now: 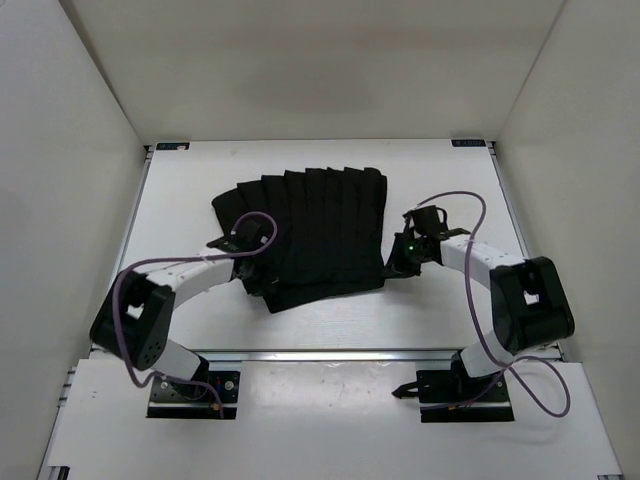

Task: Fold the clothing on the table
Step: Fold the skirt

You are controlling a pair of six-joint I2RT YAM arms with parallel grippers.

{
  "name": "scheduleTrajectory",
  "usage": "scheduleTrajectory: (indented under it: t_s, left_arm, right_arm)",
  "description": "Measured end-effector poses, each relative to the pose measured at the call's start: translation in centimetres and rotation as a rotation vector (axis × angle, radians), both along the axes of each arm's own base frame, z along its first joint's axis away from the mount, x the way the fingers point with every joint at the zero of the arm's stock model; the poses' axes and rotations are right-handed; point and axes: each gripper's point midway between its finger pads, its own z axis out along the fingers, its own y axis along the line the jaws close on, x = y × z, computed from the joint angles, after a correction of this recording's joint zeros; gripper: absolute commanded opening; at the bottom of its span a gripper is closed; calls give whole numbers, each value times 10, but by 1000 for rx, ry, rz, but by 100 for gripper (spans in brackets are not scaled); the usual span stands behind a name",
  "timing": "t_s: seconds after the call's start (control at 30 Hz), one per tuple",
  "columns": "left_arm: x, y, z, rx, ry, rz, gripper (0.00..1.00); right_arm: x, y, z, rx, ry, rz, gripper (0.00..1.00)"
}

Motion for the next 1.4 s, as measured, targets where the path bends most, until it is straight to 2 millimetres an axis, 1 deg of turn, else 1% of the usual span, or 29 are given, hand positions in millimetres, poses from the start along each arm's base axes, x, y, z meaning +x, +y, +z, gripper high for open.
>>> scheduleTrajectory:
  t_s: [0.07,0.1,0.2,0.27,0.37,0.43,0.63,0.7,0.8,0.87,0.97,1.13,1.2,1.3,1.37,1.4]
  left_arm:
    - [-6,12,5,-22,-8,28,48]
    - [-8,18,8,-29,-19,41,54]
    - [-10,31,14,-45,-43,83,62]
    - [-10,33,14,-49,-44,97,63]
    - [-12,28,12,-48,-34,82,63]
    - [-11,20,13,-50,-27,62,61]
    - [5,-16,31,-79,-62,-10,60]
    - [5,-21,29,-78,-56,-23,57]
    - [-3,-21,18,-53,-16,-27,52]
    - [-9,-18,10,-37,7,-25,52]
    - [-17,-12,1,-18,36,-17,55]
    - [-15,-16,-3,3,52,-19,54]
    - [-13,-21,-3,14,63,-31,50]
    - [-10,-29,-6,32,80,-55,40]
    - [-9,-33,-7,39,86,-66,21]
    - [-9,-33,-8,45,89,-73,0]
  right_arm:
    - [-3,-9,7,13,-19,-22,0]
    - [-5,-12,10,17,-29,-29,0]
    - [-14,-18,9,15,-31,-38,0]
    - [-21,-17,4,10,-13,-29,0]
    - [-30,-12,-1,7,7,-3,0]
    - [-33,-9,-3,5,12,10,0]
    - [-34,-6,-6,2,19,21,0]
    - [-34,-6,-6,3,18,20,0]
    - [-34,-6,-7,3,17,20,0]
    - [-34,-6,-7,4,15,20,0]
    - [-33,-6,-7,5,13,20,0]
    - [-32,-5,-8,5,13,21,0]
    - [-33,-5,-9,4,14,25,0]
    - [-33,-4,-9,4,9,29,0]
    - [-33,-4,-9,3,8,33,0]
    - [-33,-4,-9,2,8,34,0]
